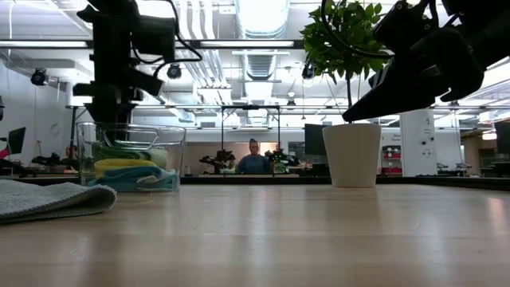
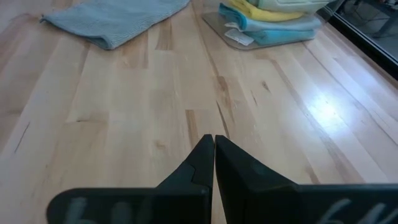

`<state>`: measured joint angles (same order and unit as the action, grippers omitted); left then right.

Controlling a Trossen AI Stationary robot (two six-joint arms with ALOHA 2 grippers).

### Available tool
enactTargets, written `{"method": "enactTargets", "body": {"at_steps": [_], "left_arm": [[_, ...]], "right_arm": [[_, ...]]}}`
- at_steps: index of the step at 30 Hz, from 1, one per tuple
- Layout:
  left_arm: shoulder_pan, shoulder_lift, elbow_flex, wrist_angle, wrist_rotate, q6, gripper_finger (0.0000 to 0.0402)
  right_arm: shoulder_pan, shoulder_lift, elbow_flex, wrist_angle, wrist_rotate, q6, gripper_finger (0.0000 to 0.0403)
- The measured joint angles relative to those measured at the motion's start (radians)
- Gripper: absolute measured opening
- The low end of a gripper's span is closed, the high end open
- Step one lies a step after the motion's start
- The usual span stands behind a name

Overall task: Fold microfiber towels
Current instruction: Stack the folded light green microfiber towel on top of the yellow microfiber towel on the bin

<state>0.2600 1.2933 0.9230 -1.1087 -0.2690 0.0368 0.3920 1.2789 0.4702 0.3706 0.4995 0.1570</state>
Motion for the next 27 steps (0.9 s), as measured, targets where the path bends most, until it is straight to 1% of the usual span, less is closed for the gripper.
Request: {"method": "enactTargets", "body": {"at_steps": [4,11,13,15,17,21,22,27], "left_arm": [[-0.014,0.050,0.000,-0.001,-0.109,0.000,0.0213],[-0.014,0.126,0.000,-0.010,-0.115,-0.003,0.0182],[-0.014,0.146,0.000,-0.009,-0.108,-0.003,0.0165],[-0.015,0.159,0.001,-0.010,-0.095,-0.003,0.0139],[-0.015,0.170,0.006,-0.014,-0.088,-0.002,0.0105],[-0.013,0.170,0.024,-0.011,-0.103,-0.004,0.0024],[-0.013,0.164,0.032,-0.009,-0.103,-0.007,0.0013],[-0.013,0.127,0.070,-0.008,-0.103,-0.038,0.0007]], "right_arm": [[0.000,0.000,0.000,-0.002,0.000,0.007,0.0009],[0.000,0.000,-0.001,-0.014,0.000,0.007,0.0009],[0.000,0.000,-0.001,-0.019,0.000,0.007,0.0009],[0.000,0.000,-0.001,-0.020,0.000,0.007,0.0009],[0.000,0.000,-0.001,-0.020,0.000,0.008,0.0009],[0.000,0.000,-0.001,-0.022,0.000,0.008,0.0009],[0.000,0.000,-0.001,-0.022,0.000,0.008,0.0009],[0.000,0.000,-0.001,-0.022,0.000,0.008,0.0009]]}}
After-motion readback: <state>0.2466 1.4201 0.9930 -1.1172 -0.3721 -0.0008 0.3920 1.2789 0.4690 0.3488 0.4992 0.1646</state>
